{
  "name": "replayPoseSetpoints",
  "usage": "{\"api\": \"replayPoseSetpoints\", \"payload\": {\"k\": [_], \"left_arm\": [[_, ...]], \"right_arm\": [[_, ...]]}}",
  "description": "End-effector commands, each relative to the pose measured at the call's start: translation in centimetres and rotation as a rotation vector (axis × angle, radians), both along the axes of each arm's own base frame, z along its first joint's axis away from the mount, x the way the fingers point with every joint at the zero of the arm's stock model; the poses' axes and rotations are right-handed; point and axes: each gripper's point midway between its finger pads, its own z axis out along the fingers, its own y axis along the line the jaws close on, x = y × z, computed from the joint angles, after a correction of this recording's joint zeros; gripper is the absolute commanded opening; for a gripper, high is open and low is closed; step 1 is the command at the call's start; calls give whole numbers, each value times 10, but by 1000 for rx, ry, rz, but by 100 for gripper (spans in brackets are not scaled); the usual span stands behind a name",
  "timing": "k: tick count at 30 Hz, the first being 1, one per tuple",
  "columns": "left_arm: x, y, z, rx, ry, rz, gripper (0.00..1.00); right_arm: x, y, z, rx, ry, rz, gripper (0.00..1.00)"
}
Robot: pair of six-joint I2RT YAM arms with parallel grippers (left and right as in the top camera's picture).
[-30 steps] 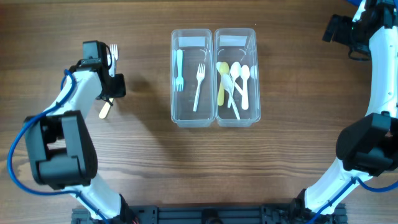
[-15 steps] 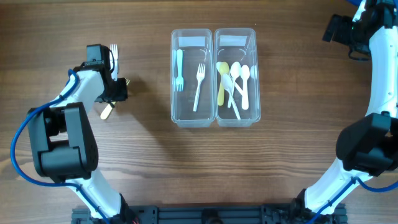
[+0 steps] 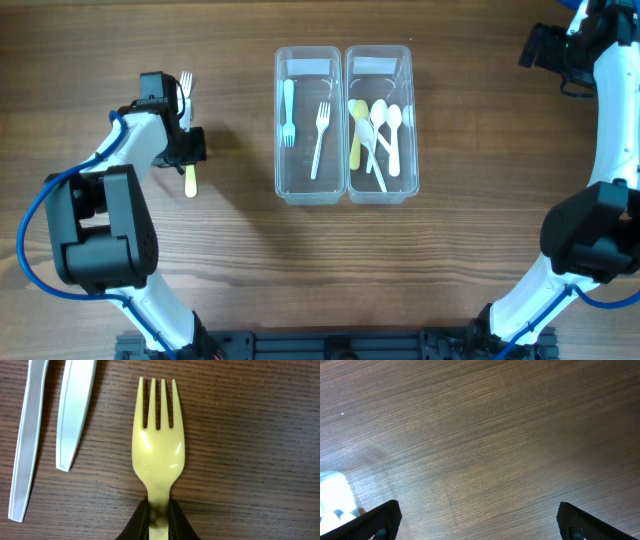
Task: Pack container
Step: 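Move the left gripper over the yellow fork and grasp it, then carry the yellow fork and release it into the left container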
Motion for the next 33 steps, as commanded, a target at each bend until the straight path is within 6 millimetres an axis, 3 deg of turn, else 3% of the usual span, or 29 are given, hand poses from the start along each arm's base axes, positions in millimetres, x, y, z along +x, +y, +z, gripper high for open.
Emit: {"api": "replayPoseSetpoints", "payload": {"k": [1,5,7,12,16,20,24,29,33], "left_arm": [[-16,-1,-14,-7,71,-2,4],[-12,0,-3,-6,56,-1,4],[-3,1,12,-4,28,7,4],[26,1,64,-11,-88,74,4],[44,-10,103,-36,-165,46,4],[53,-45,133,-127,-220,-23,4],[61,-92,159,-206,-274,-41,4],[57,-160,172,-282,-287,-111,4],[45,-202,173,-326,-269,-124,4]], "right_arm": [[2,0,8,-20,-19,4,100],[2,0,9,-20,-19,4,100],[2,0,8,-19,-19,4,100],[2,0,9,-20,-19,4,100],[2,0,9,-19,-19,4,100],[2,0,8,-19,-19,4,100],[2,0,9,-19,-19,3,100],[2,0,8,-19,-19,4,100],[2,0,9,-20,-19,4,100]]}}
